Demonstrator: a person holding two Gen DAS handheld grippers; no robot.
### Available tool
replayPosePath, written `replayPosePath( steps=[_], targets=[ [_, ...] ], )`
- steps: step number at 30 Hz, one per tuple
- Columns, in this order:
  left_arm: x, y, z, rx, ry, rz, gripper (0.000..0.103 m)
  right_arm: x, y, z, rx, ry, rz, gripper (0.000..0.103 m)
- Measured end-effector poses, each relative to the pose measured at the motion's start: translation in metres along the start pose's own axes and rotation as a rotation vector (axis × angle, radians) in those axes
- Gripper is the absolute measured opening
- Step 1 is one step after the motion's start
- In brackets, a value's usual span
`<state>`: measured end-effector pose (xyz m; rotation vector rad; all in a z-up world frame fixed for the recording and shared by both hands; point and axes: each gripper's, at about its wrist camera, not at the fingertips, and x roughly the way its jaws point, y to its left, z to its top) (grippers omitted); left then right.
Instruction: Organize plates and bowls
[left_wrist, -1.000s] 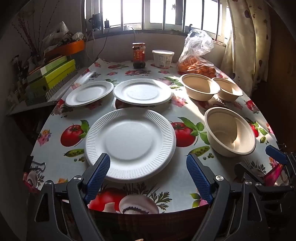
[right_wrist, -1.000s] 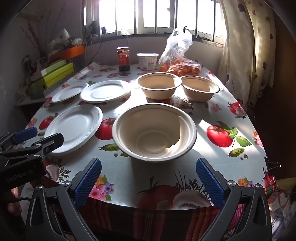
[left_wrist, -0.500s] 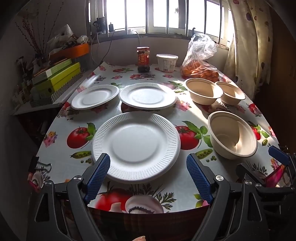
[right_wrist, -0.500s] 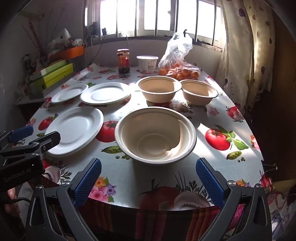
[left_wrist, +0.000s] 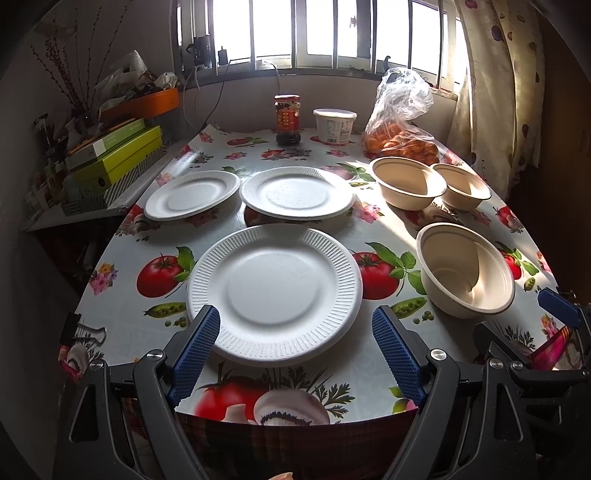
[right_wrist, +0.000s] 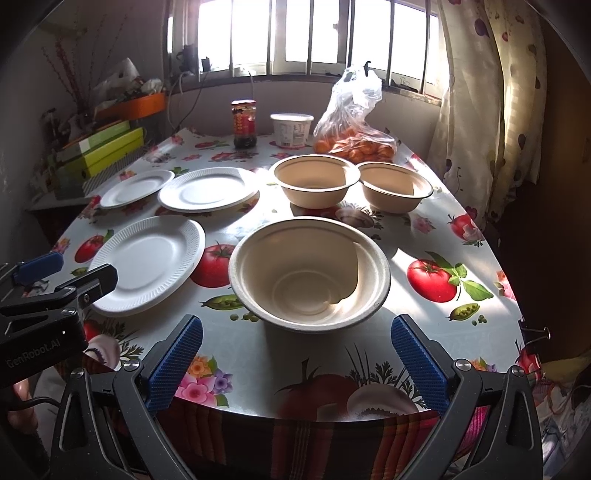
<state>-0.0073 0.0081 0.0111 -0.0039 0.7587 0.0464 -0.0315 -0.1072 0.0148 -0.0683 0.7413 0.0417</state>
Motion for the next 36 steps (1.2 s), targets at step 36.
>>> replayPosePath(
  steps=[36],
  targets=[
    [0.0001,-0.0012,-0.0007,-0.001,0.002,-0.001,0.085,0.0006,0.0022,-0.0009,-0.005,-0.003,-0.004,0.103]
  ],
)
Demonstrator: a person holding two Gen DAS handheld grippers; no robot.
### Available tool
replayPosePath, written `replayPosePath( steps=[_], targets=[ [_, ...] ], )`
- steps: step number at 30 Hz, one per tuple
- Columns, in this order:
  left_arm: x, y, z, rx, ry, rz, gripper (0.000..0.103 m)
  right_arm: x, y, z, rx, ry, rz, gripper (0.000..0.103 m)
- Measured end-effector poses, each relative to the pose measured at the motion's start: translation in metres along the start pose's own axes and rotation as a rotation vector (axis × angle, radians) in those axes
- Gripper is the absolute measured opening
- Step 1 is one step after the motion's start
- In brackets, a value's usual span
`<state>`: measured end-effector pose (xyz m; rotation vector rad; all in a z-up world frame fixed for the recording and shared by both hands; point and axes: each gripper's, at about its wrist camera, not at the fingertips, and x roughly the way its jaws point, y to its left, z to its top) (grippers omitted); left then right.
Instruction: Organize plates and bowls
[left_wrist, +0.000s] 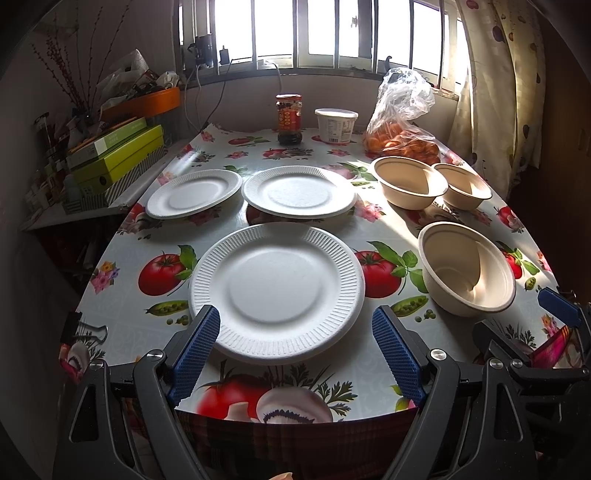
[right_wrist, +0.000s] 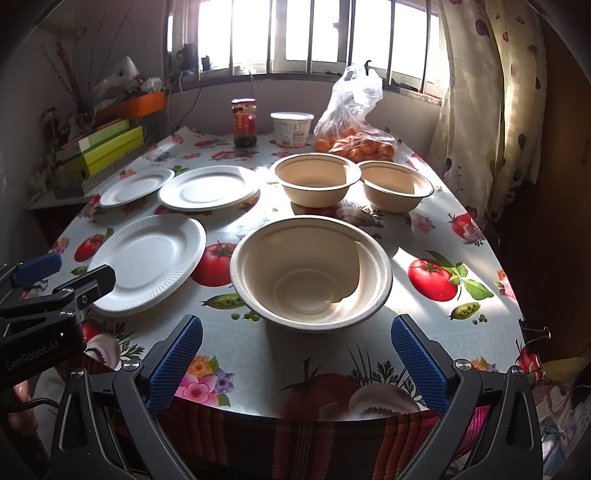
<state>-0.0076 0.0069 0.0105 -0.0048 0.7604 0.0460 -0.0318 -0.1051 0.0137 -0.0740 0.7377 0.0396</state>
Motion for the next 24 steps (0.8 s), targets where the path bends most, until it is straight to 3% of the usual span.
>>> replayPosePath(
  steps=[16,24],
  targets=[
    [-0.001,0.004,0.0,-0.004,0.0,0.008,0.085,0.0,0.001,0.004,0.001,-0.001,0.0,0.103],
    [0.002,0.013,0.012,0.004,-0.003,0.012,0.085,0.002,0.0,0.022,0.009,-0.025,0.019,0.103]
  ],
)
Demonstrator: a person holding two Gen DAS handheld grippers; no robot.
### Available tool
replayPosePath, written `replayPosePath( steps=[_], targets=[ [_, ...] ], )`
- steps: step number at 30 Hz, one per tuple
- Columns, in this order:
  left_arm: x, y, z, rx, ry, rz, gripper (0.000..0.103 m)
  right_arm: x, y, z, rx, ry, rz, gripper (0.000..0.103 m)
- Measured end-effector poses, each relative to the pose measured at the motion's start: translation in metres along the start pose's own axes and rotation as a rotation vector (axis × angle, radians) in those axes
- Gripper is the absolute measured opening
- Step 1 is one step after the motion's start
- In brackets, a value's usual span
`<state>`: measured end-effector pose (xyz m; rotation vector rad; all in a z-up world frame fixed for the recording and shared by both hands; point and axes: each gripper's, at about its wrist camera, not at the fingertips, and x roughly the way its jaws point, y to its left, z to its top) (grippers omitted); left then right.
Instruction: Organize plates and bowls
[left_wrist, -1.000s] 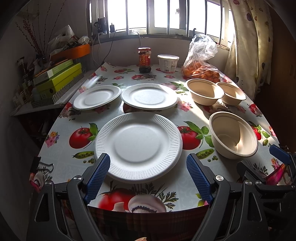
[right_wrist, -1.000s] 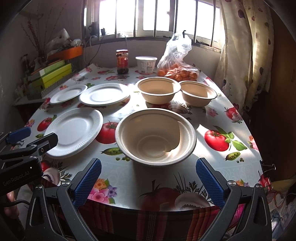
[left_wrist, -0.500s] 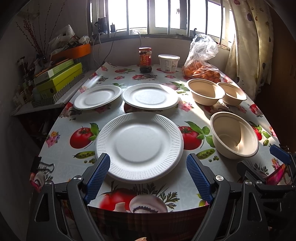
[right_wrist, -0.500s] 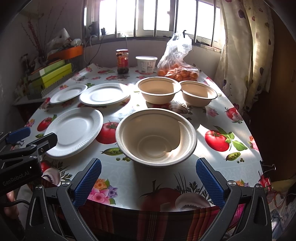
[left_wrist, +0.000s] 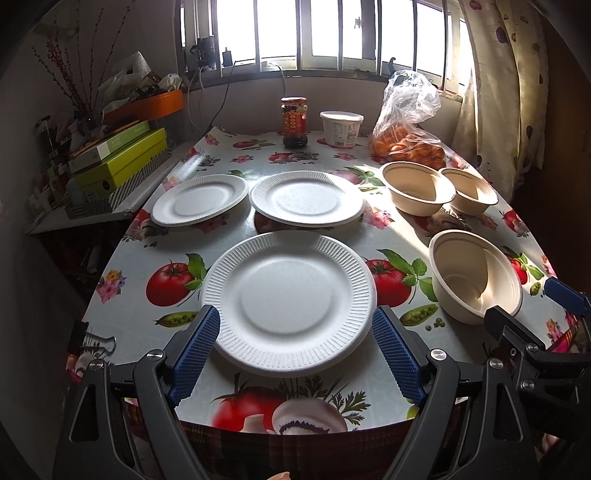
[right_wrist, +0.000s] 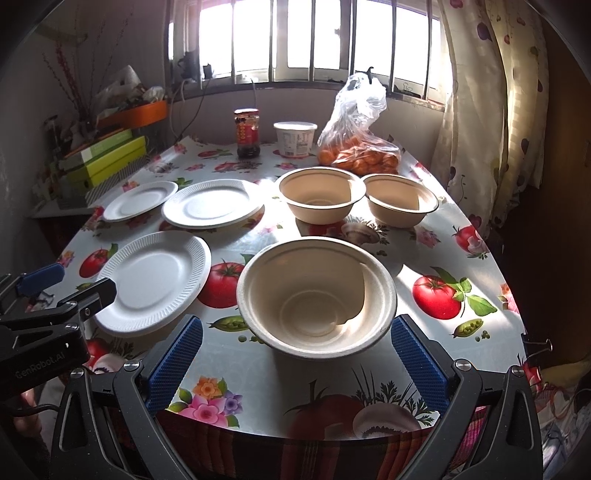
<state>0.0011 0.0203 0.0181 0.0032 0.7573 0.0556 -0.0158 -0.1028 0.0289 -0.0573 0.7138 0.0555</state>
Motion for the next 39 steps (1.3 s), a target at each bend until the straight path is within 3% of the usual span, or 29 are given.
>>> replayPosePath(
  steps=[7,15,17,24,26,30,33,36,39],
  targets=[
    [0.005,0.018,0.019,-0.026,0.009,-0.032,0.085,0.005,0.006,0.031,-0.014,-0.025,0.032,0.103],
    [0.02,0.042,0.03,-0.046,0.043,-0.035,0.085,0.025,0.024,0.052,-0.032,-0.01,0.137,0.103],
    [0.025,0.052,0.028,-0.073,0.059,-0.042,0.085,0.034,0.032,0.053,-0.048,0.01,0.151,0.096],
    [0.036,0.085,0.03,-0.144,0.067,-0.016,0.085,0.055,0.056,0.068,-0.1,0.043,0.191,0.094],
    [0.038,0.097,0.035,-0.164,0.066,-0.006,0.085,0.059,0.064,0.076,-0.119,0.046,0.208,0.087],
    [0.042,0.12,0.047,-0.193,0.055,0.019,0.077,0.066,0.083,0.097,-0.155,0.052,0.245,0.085],
    [0.047,0.136,0.058,-0.202,0.046,0.053,0.076,0.075,0.099,0.115,-0.181,0.065,0.273,0.085],
    [0.055,0.155,0.067,-0.237,0.051,0.052,0.076,0.086,0.116,0.135,-0.222,0.081,0.293,0.077],
    [0.066,0.172,0.076,-0.272,0.062,0.058,0.066,0.102,0.132,0.155,-0.254,0.098,0.317,0.074]
  ],
)
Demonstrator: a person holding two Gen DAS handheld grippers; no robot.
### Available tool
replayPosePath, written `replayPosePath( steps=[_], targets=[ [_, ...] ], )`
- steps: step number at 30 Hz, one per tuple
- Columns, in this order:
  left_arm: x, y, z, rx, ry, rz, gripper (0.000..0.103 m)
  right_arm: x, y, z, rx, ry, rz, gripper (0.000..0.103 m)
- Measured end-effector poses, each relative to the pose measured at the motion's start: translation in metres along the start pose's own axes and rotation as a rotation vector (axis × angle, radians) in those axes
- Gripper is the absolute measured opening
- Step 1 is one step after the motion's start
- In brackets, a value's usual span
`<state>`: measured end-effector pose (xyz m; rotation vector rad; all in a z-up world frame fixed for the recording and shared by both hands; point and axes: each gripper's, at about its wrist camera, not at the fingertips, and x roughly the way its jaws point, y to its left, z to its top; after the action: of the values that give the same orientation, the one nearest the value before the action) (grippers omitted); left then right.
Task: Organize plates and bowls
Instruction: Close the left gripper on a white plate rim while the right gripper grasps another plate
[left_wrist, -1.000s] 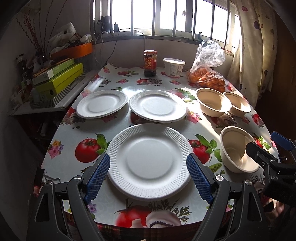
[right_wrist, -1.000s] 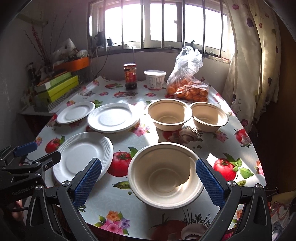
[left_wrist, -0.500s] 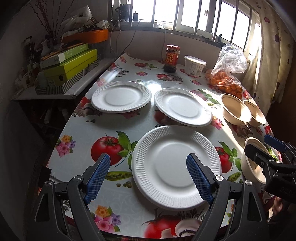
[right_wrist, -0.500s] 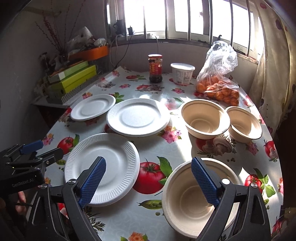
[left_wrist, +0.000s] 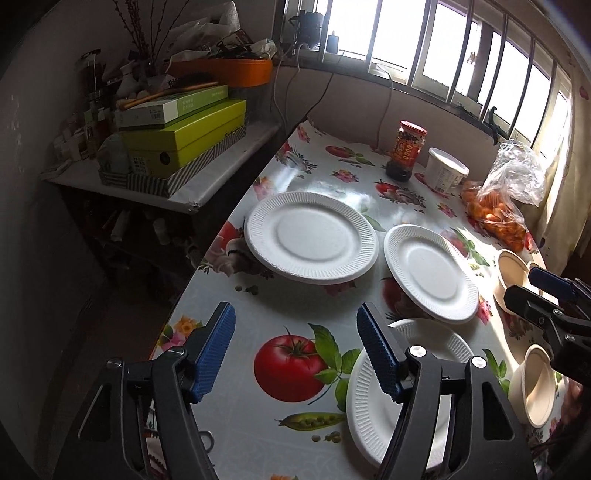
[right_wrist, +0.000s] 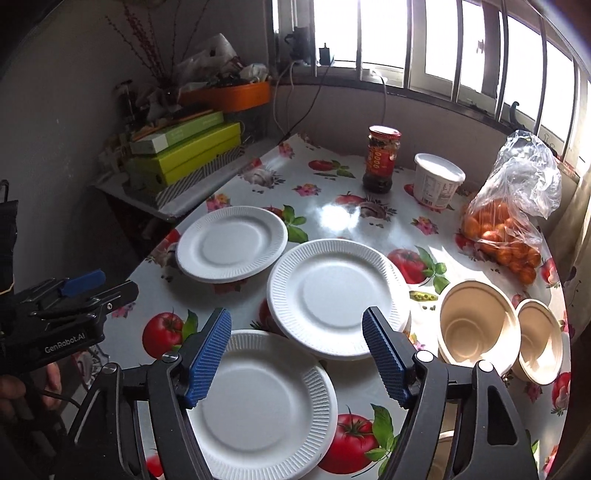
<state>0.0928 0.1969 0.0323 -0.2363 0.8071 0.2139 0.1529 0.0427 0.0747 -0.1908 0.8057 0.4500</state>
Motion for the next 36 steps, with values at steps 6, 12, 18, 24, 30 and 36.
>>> replayPosePath(
  steps=[6,12,18,24,30,36],
  targets=[
    [0.024,0.019,0.027,-0.001,0.023,0.041,0.065,0.035,0.008,0.048,-0.067,0.03,0.04,0.074],
    [0.041,0.031,0.05,-0.008,0.024,0.043,0.065,0.074,0.003,0.084,-0.038,0.07,0.104,0.069],
    [0.071,0.042,0.07,-0.028,0.075,0.024,0.065,0.125,0.005,0.105,-0.053,0.131,0.156,0.064],
    [0.094,0.049,0.081,-0.037,0.114,0.012,0.061,0.176,0.003,0.113,-0.044,0.228,0.194,0.064],
    [0.118,0.047,0.077,-0.034,0.177,-0.008,0.061,0.215,-0.014,0.113,0.065,0.314,0.228,0.064],
    [0.129,0.051,0.074,-0.078,0.199,-0.042,0.052,0.229,-0.02,0.109,0.086,0.33,0.245,0.057]
  ],
)
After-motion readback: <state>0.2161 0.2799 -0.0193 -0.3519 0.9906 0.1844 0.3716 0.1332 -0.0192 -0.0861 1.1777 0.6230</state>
